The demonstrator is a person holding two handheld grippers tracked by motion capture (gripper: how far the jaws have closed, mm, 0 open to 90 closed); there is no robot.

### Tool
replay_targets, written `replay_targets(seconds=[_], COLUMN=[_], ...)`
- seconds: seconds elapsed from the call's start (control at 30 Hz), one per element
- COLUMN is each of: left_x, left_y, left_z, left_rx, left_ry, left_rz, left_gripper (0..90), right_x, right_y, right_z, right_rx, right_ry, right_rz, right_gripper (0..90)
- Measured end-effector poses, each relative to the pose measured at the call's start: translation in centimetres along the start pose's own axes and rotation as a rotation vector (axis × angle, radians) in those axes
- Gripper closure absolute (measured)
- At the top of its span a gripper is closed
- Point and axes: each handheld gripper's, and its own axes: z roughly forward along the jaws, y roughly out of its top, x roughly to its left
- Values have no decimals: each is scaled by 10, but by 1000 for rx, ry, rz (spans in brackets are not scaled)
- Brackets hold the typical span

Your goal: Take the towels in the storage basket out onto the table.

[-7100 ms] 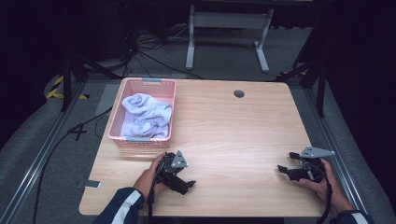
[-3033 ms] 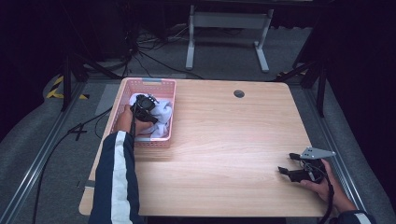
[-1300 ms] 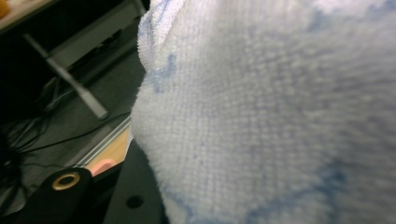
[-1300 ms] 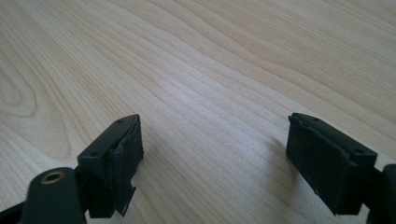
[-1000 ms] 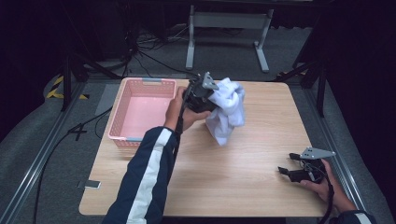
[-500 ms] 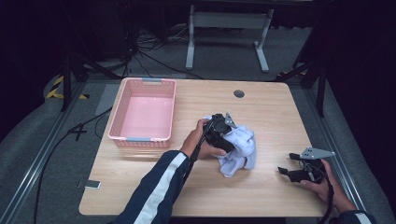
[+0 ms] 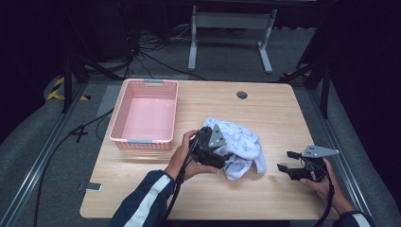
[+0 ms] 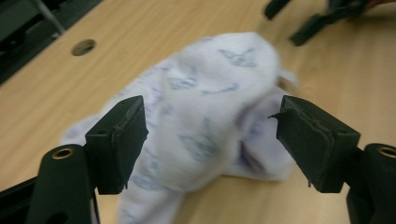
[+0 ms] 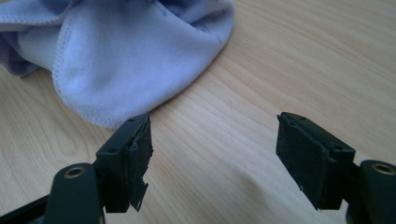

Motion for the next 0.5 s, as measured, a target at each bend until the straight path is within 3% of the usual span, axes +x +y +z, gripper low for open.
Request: replay_targets(seconds=[0.07, 0.1, 0.13, 0.17, 0.23, 0.3, 0.37, 0.47, 0.5], left_x=[-4, -17, -24, -24, -37, -42, -41, -36, -35], left_y=[-5, -17, -24, -24, -37, -43, -47, -51, -52], left_z=[0, 7, 13, 13, 30, 48, 64, 80, 83], left_rx=[-2, 17, 34, 34, 85, 140, 147, 167, 165], left_ry=[-11, -82, -109, -109, -162, -144, -157, -109, -117], left_rz=[-9, -25, -25, -25, -23, 7, -39, -32, -48], left_gripper=[288, 304, 325, 337, 338, 319, 316, 302, 318], right_x=[2, 8, 11, 11, 17, 23, 25, 29, 30], right_y=[3, 9, 12, 12, 19, 28, 35, 42, 43], right_z=[2, 8, 11, 11, 18, 28, 38, 57, 61], right_rx=[-5, -1, -3, -3, -9, -1, 13, 57, 64], right_ry=[19, 45, 53, 53, 82, 97, 116, 95, 98], right_rz=[-11, -43, -49, -49, -71, -98, -105, -139, -140], right_gripper=[280, 298, 307, 307, 322, 330, 326, 356, 385])
